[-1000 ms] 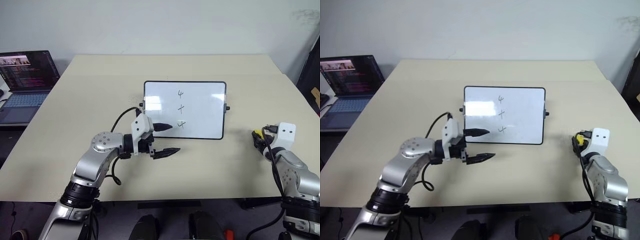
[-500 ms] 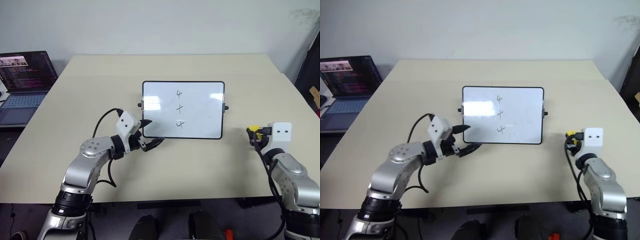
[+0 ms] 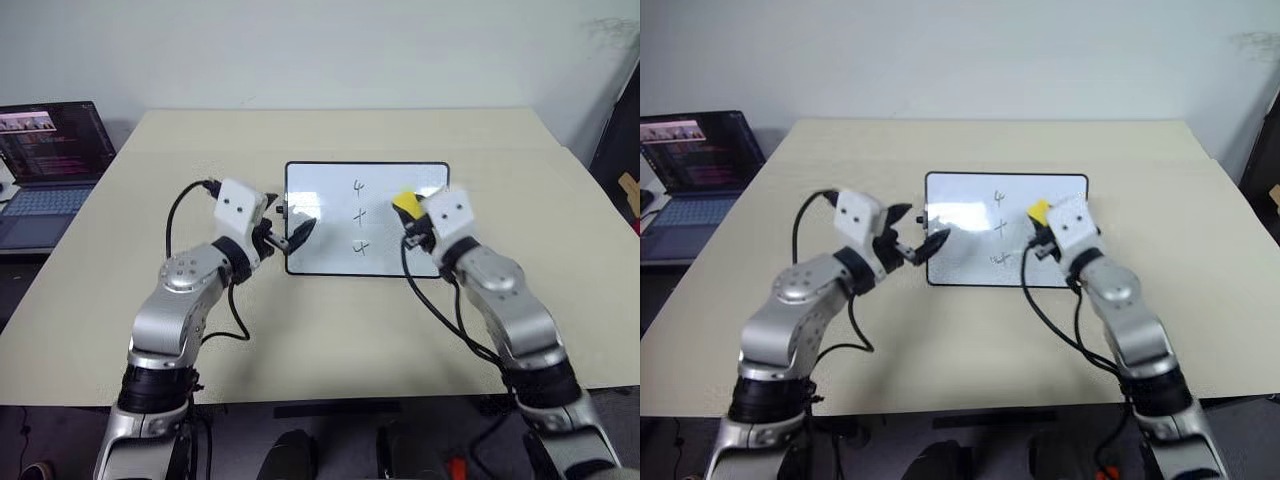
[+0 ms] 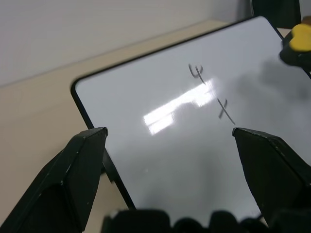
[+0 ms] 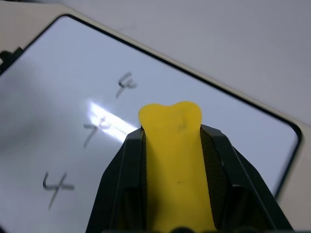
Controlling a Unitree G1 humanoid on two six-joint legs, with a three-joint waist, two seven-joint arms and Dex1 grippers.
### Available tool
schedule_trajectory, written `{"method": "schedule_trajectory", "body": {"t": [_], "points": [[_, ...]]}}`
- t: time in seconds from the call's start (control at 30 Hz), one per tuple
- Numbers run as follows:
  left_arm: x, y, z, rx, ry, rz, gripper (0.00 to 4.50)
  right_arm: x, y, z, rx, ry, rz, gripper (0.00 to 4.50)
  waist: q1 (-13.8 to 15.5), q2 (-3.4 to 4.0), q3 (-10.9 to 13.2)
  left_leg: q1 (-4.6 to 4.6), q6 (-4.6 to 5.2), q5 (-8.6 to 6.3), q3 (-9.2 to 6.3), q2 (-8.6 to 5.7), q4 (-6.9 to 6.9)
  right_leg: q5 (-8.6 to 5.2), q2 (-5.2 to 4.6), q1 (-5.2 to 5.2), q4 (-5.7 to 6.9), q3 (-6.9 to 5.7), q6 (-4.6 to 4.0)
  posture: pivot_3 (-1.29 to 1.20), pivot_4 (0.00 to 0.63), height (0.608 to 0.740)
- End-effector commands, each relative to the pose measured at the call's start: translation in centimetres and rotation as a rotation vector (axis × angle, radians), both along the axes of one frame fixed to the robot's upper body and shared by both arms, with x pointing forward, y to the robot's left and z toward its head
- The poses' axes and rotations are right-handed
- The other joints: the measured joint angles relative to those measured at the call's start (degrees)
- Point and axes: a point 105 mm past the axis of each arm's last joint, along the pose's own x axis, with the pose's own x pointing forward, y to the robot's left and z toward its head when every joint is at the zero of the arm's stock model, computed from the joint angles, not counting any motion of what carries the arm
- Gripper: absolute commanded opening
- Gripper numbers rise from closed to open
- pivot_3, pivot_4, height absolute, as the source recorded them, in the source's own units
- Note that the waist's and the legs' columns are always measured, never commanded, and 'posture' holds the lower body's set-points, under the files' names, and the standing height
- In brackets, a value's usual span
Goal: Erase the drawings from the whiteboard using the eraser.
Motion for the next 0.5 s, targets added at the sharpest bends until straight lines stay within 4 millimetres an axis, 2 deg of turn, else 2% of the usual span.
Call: {"method": "schedule_trajectory", "body": {"t": [0.03,0.17,0.33,0.4,0.5], "points": [[0.9,0.8,1.3,0.008,-0.048,0.05,4.5,1.5,1.9,1.5,-0.03,-0.074,0.041,1.17,-0.01,0.0,0.0,-0.1,-0.15,0.09,0.02,-0.02,0.0,0.0,-0.01,-0.13,0.0,0.02,0.0,0.0,0.15,0.74],[1.2,0.2,1.5,0.019,-0.048,0.024,4.5,2.9,4.3,2.0,-0.111,-0.112,0.098,1.17,-0.1,0.0,0.0,-0.74,-0.22,0.13,0.06,-0.03,0.07,0.02,-0.12,-0.81,0.08,0.03,-0.01,0.0,0.15,0.74],[1.4,-0.4,1.9,0.009,-0.065,0.0,4.5,4.2,6.3,2.4,-0.141,-0.129,0.132,1.17,-0.17,0.0,0.0,-1.23,-0.26,0.14,0.12,-0.03,0.06,0.04,-0.2,-1.31,0.09,0.06,-0.02,0.0,0.15,0.74],[1.3,-0.7,2.0,0.011,-0.073,-0.014,4.5,4.5,6.6,2.5,-0.137,-0.128,0.137,1.17,-0.18,0.0,-0.01,-1.23,-0.26,0.14,0.13,-0.03,0.07,0.04,-0.2,-1.32,0.09,0.07,-0.02,0.0,0.15,0.74],[1.3,-1.0,1.9,0.015,-0.075,-0.025,4.5,5.3,6.1,2.0,-0.129,-0.1,0.112,1.17,-0.19,0.0,-0.01,-1.23,-0.26,0.14,0.12,-0.03,0.07,0.04,-0.2,-1.33,0.1,0.07,-0.02,0.0,0.15,0.74]]}}
